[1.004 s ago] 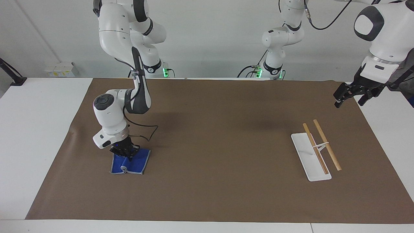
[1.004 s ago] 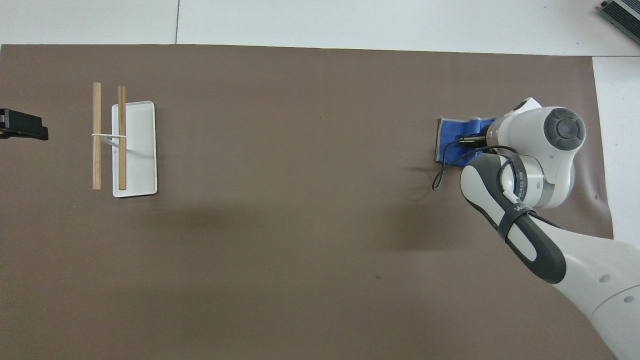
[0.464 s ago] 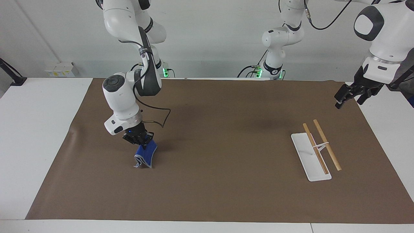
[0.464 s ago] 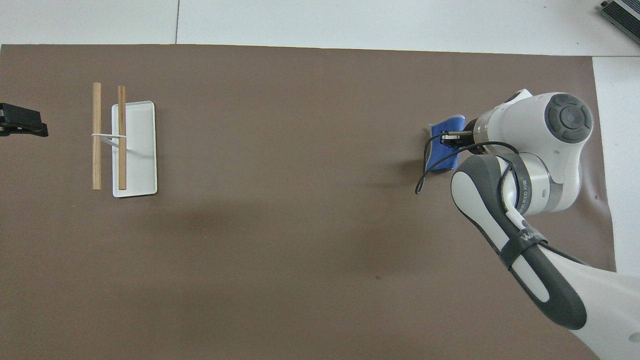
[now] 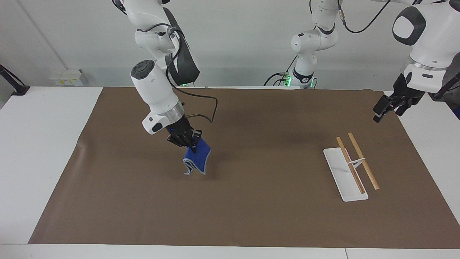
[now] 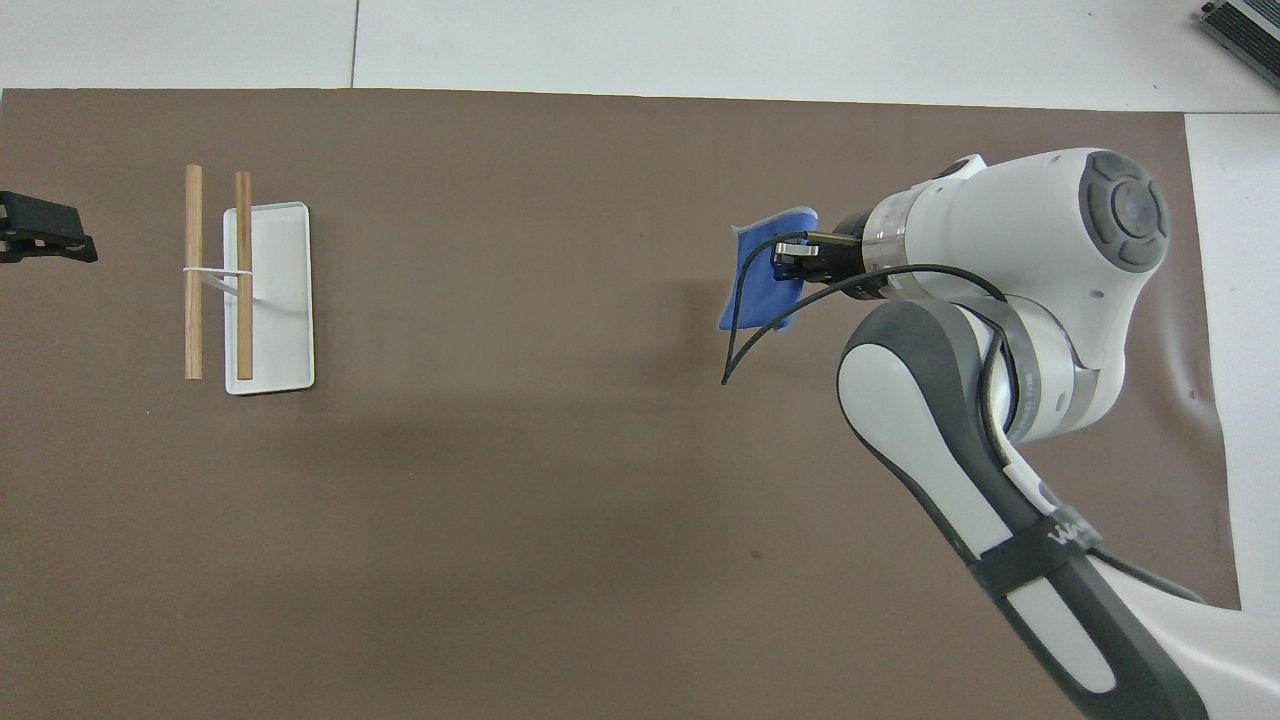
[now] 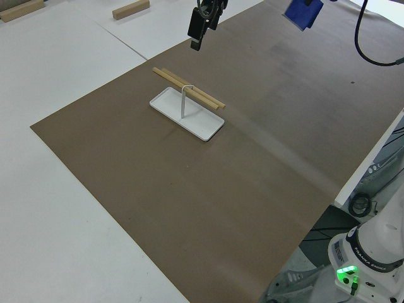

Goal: Right arm passes towel to left arm to hang
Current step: 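Lift the towel with the right gripper toward the table center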

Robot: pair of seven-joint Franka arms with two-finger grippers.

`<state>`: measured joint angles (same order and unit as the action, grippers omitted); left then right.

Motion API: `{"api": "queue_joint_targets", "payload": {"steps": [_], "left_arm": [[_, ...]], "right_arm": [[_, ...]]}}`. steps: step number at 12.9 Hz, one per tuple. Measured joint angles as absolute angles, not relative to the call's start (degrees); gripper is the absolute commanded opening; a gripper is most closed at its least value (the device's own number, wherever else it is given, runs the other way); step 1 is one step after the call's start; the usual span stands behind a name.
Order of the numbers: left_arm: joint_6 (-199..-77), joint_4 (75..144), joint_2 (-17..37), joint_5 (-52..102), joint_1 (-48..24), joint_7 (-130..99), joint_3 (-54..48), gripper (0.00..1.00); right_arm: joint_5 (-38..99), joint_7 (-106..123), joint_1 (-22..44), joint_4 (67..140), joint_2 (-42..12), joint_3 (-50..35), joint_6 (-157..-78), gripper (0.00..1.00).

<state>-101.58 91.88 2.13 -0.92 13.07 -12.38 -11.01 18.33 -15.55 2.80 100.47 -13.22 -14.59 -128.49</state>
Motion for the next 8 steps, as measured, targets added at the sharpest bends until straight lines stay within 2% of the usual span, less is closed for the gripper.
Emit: {"api": "queue_joint_targets", "payload": {"steps": [4,8], "left_arm": [[-101.6,91.9,2.1,-0.9,13.1,-12.4,-10.7,1.00],[-101.6,91.9,2.0,-0.9,13.0,-12.5,-11.0,1.00]], "right_arm": [[33.9,-15.7,3.7,98.9,-13.4,-18.2,-130.9,0.00],[41.2,-22.3,9.0,98.7,-13.5,-18.7,-137.2,0.00]]}}
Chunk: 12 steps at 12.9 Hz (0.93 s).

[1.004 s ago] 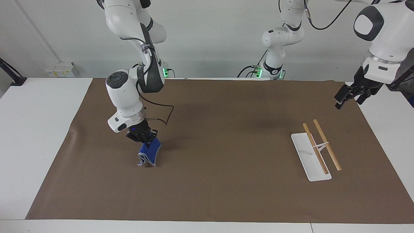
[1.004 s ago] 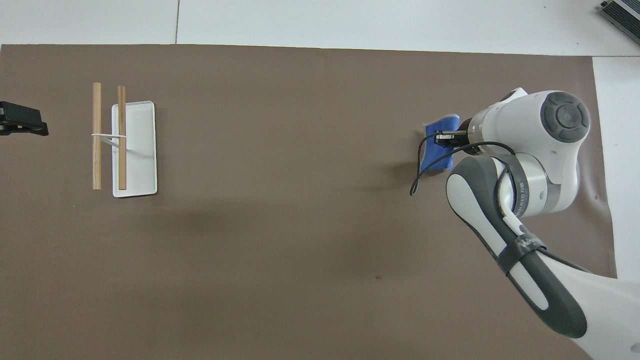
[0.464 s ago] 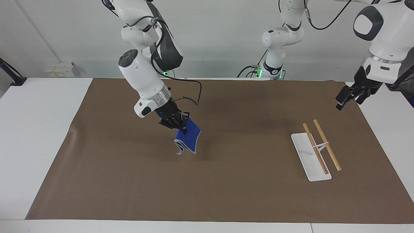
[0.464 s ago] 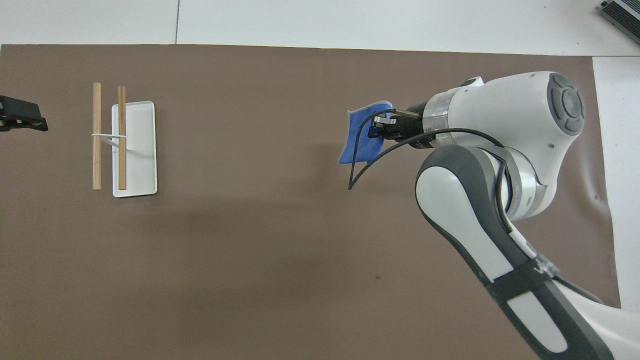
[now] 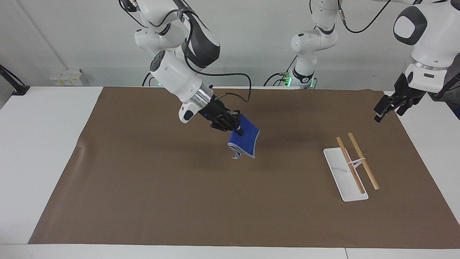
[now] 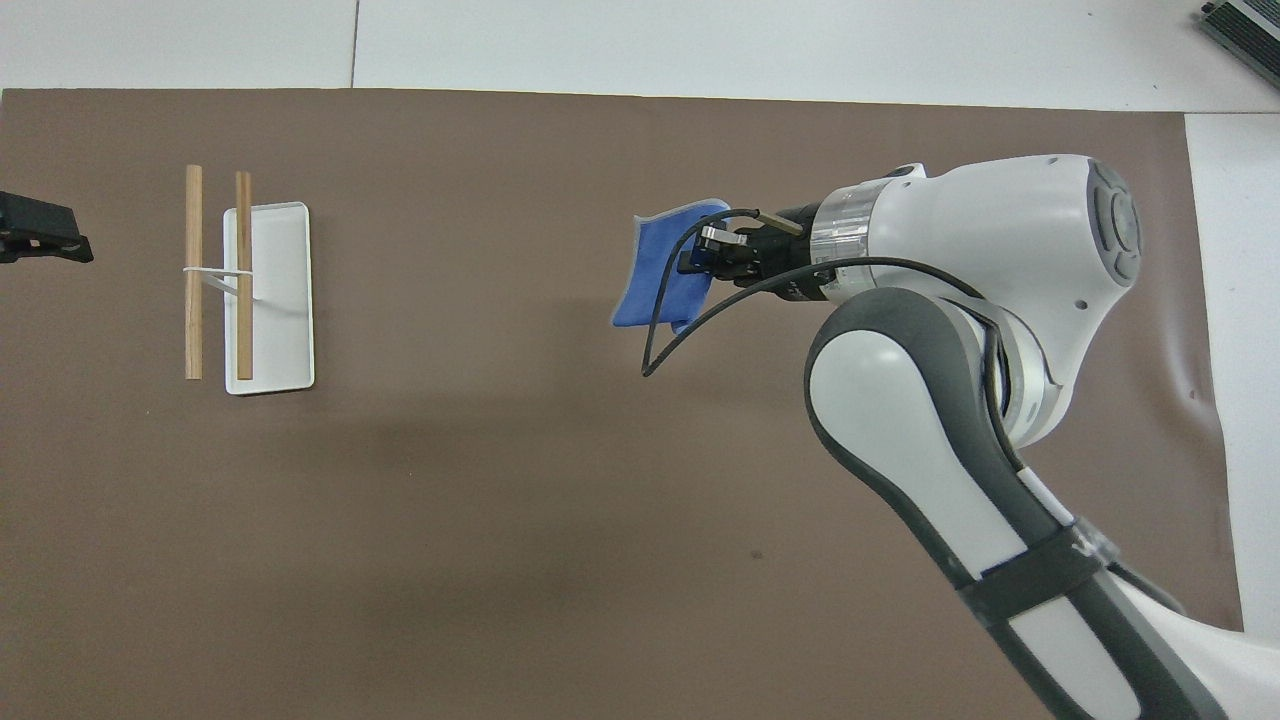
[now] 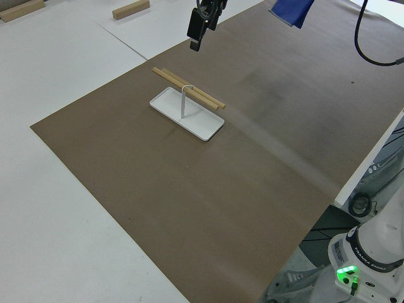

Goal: Right arm passes towel to left arm to hang
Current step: 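Lift the towel with the right gripper toward the table center, then reach the left gripper to the towel held by the right gripper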

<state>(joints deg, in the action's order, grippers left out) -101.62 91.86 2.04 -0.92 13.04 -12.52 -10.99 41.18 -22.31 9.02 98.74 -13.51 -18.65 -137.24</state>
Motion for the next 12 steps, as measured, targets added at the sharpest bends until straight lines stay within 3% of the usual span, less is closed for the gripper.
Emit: {"api": "queue_joint_targets", "payload": {"steps": [6,12], "left_arm": [[-105.0,93.7,1.6,3.0,10.8,-12.8,-12.1,1.00],[-119.4,106.5,-3.1,23.5,10.5,-15.6,-12.1,1.00]], "right_arm": [[43.5,-29.8,12.0,97.8,-13.8,-18.6,-141.0,0.00],[45.4,-29.8,11.8,96.4,-14.8,-18.5,-141.0,0.00]]}}
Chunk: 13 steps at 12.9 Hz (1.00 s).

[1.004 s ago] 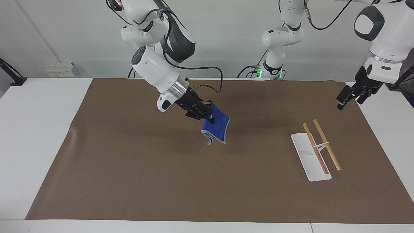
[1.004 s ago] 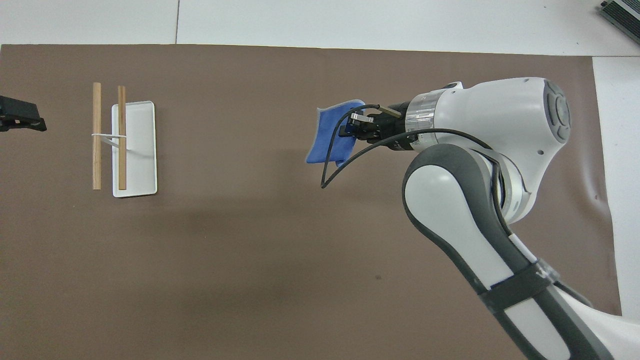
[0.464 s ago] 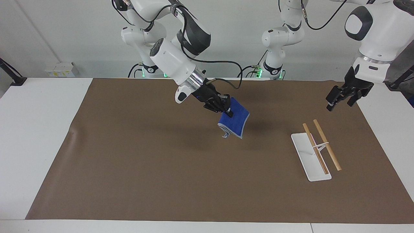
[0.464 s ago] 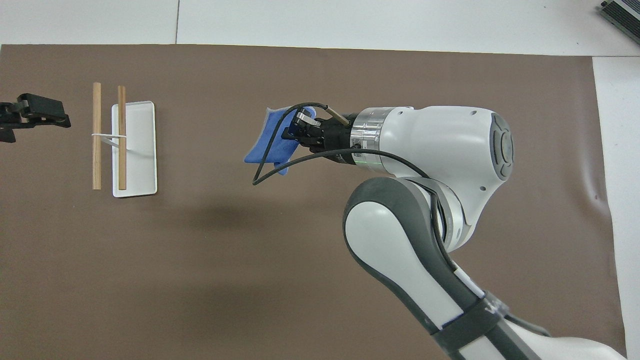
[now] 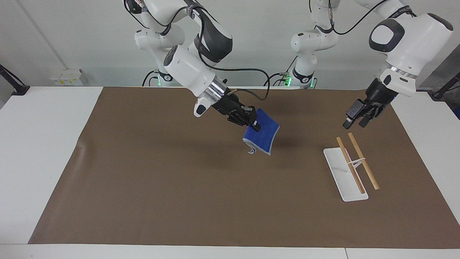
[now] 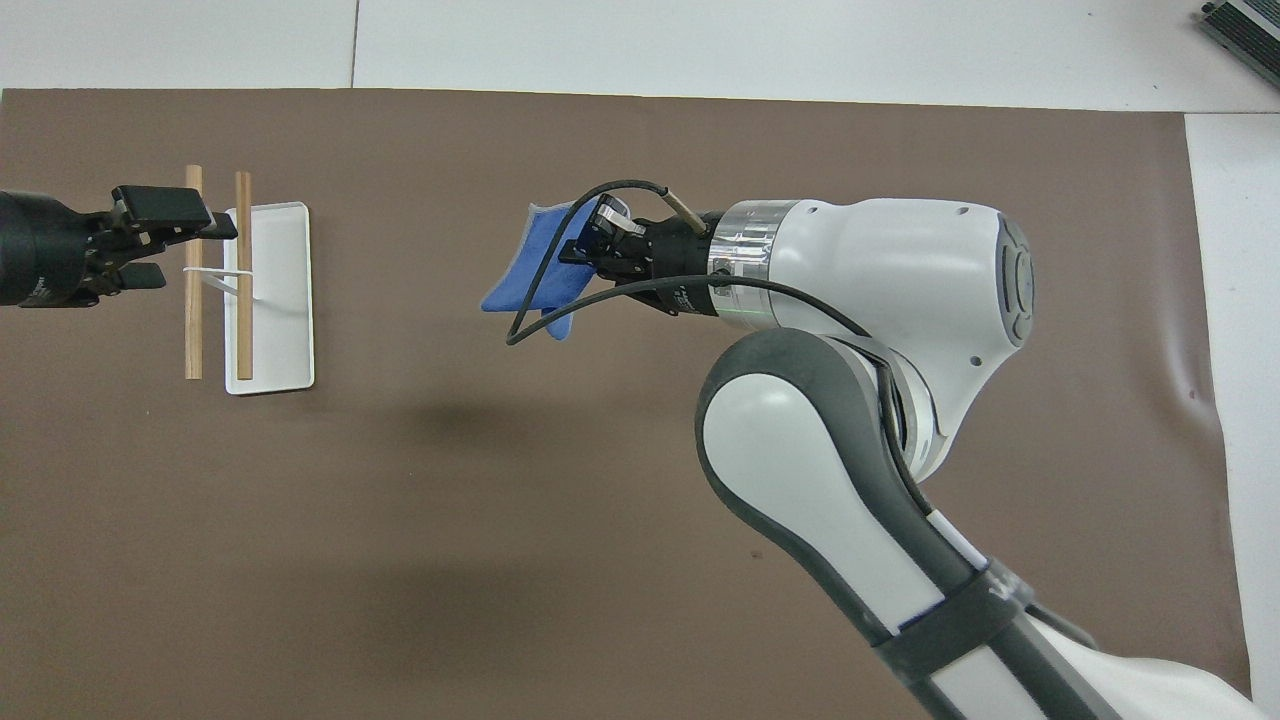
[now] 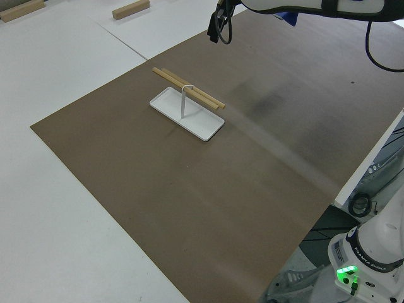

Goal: Right arm passes towel to left arm to hang
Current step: 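Reach the left gripper to the towel held by the right gripper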

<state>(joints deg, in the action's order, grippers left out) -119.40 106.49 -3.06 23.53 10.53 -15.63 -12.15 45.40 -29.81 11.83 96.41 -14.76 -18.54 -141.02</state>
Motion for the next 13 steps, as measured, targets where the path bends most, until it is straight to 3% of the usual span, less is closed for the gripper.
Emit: {"api": "queue_joint_targets", "payload": {"steps": [6,13], "left_arm": [[-146.4,116.7,-5.4,27.8,-0.9,-50.6,-12.4,1.00],[-157.0,123.7,-5.9,28.0,-7.8,-70.0,-12.3,1.00]], "right_arm": [[45.4,-29.8,11.8,96.4,-15.0,-18.5,-141.0,0.00],[45.4,-29.8,11.6,96.4,-15.0,-18.5,-140.9,0.00]]}}
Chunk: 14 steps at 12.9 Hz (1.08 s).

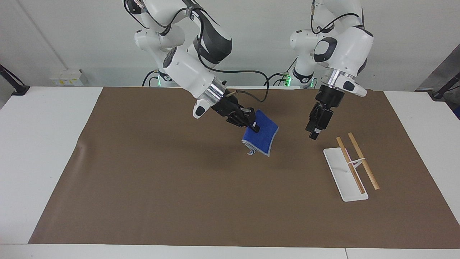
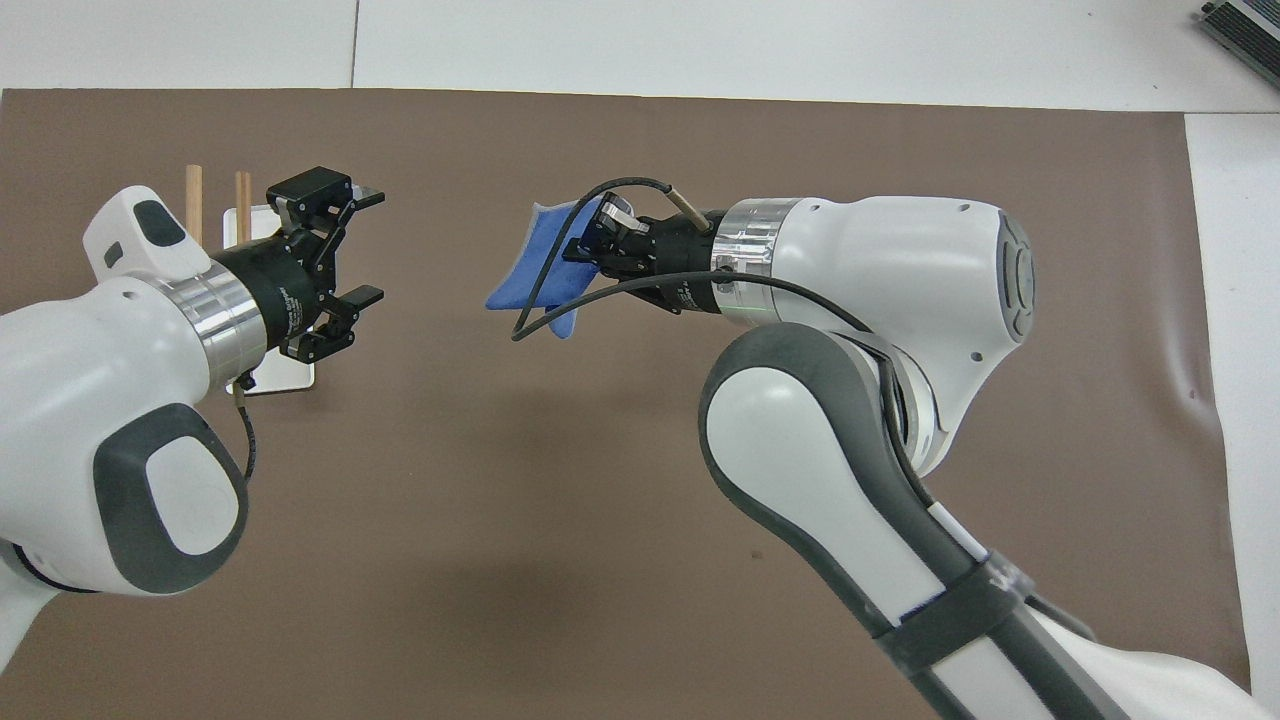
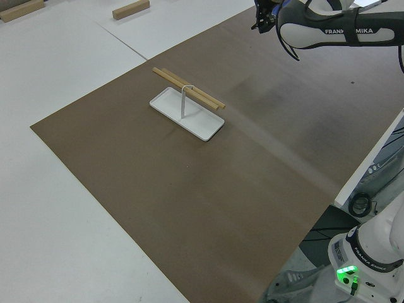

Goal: Right arm passes towel to left arm to hang
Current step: 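Reach the left gripper to the towel held by the right gripper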

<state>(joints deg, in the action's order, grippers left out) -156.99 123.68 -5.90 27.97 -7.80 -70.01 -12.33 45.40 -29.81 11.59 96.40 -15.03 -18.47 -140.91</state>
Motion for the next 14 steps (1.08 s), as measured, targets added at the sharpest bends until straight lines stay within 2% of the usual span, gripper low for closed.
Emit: {"api": "queue_joint_targets", "payload": {"steps": [5,10,11,14], "left_arm": [[-169.0,126.3,-3.6,28.0,-14.9,-80.8,-12.3,1.00],[-174.1,126.3,-1.1,28.0,-17.9,-84.8,-12.3,1.00],[-174.2,126.3,-1.1,28.0,-18.0,-84.9,-12.3,0.95],[-174.2,126.2,-1.0,28.1,-18.1,-85.9,-12.3,0.66]], "right_arm": [[45.4,-29.8,11.5,96.4,-15.1,-18.4,-140.5,0.00],[45.4,-29.8,11.5,96.4,-15.1,-18.4,-140.4,0.00],[45.4,-29.8,11.4,96.4,-15.1,-18.4,-140.4,0.00],[45.4,-29.8,11.3,96.4,-15.1,-18.4,-140.2,0.00]]}}
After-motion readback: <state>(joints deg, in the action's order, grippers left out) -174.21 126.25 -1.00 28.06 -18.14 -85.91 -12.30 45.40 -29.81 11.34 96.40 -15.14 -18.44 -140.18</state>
